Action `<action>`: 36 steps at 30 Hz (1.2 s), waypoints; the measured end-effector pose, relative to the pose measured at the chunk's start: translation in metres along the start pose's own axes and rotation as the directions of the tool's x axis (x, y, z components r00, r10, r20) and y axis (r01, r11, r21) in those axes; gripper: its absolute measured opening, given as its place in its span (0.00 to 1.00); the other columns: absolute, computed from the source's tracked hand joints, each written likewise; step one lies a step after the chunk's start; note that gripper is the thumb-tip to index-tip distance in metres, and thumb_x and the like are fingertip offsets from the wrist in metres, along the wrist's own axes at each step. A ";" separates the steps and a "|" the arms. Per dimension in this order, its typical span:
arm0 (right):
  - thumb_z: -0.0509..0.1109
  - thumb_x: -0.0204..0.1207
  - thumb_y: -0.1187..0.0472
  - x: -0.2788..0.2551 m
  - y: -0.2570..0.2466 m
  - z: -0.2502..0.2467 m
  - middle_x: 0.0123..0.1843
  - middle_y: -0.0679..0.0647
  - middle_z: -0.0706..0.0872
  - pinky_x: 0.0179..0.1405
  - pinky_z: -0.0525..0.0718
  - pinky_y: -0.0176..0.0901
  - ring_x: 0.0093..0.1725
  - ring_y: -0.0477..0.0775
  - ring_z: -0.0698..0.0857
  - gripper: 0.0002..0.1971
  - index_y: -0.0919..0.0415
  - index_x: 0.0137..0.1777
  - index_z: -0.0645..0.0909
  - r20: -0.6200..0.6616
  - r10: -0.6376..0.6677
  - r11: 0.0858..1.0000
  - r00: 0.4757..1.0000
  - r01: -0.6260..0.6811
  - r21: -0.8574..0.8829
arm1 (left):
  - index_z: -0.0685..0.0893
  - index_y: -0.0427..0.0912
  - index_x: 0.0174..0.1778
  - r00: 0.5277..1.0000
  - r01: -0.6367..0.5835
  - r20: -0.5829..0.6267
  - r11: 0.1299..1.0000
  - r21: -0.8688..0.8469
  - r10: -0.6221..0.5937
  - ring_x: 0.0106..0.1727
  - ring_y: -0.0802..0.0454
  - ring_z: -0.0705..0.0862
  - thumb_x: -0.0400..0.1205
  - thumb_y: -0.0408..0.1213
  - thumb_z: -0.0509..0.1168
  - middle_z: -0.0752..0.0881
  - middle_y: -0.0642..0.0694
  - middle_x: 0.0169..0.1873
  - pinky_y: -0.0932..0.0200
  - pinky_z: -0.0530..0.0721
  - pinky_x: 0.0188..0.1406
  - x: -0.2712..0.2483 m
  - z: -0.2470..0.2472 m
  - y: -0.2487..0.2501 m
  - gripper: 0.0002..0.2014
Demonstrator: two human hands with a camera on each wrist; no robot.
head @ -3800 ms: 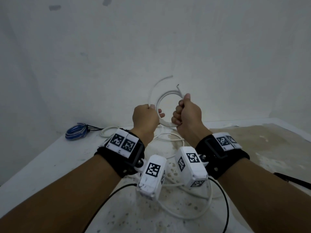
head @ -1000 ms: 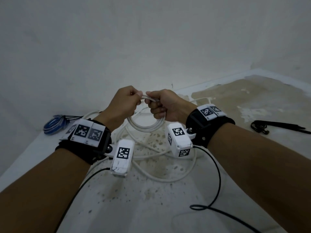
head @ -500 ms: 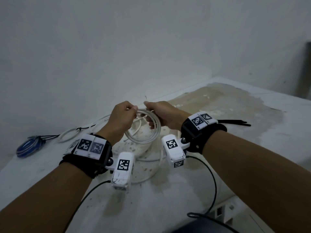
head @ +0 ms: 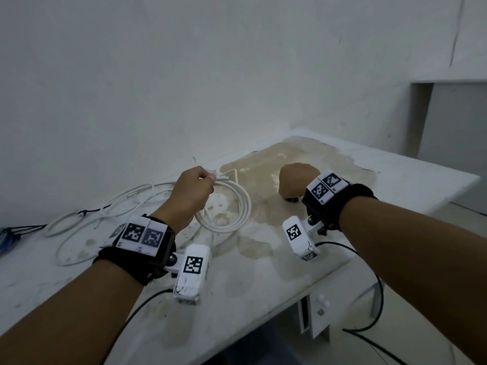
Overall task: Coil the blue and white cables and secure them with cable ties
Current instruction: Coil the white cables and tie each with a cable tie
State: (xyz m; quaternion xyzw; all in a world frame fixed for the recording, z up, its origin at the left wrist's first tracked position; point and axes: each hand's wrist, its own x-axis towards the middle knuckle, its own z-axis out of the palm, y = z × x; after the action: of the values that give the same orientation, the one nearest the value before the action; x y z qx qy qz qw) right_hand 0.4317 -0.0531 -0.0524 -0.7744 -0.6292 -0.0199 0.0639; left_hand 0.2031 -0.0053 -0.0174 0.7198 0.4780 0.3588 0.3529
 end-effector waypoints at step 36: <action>0.79 0.74 0.57 0.112 -0.313 0.047 0.34 0.65 0.90 0.35 0.88 0.50 0.31 0.58 0.88 0.15 0.71 0.36 0.88 -0.069 -0.212 0.130 0.975 0.098 0.987 | 0.76 0.45 0.35 0.955 0.088 -0.280 0.995 -0.050 -0.098 0.26 0.57 0.72 0.86 0.39 0.61 0.81 0.49 0.30 0.60 0.67 0.27 0.014 -0.153 -0.150 0.13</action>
State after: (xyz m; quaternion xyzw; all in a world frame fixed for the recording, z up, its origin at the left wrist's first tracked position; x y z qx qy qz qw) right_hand 0.1472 0.1238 -0.0630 -0.4753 -0.5678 0.4221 0.5230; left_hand 0.0115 0.0774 -0.0671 0.6316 0.5500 0.4494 0.3109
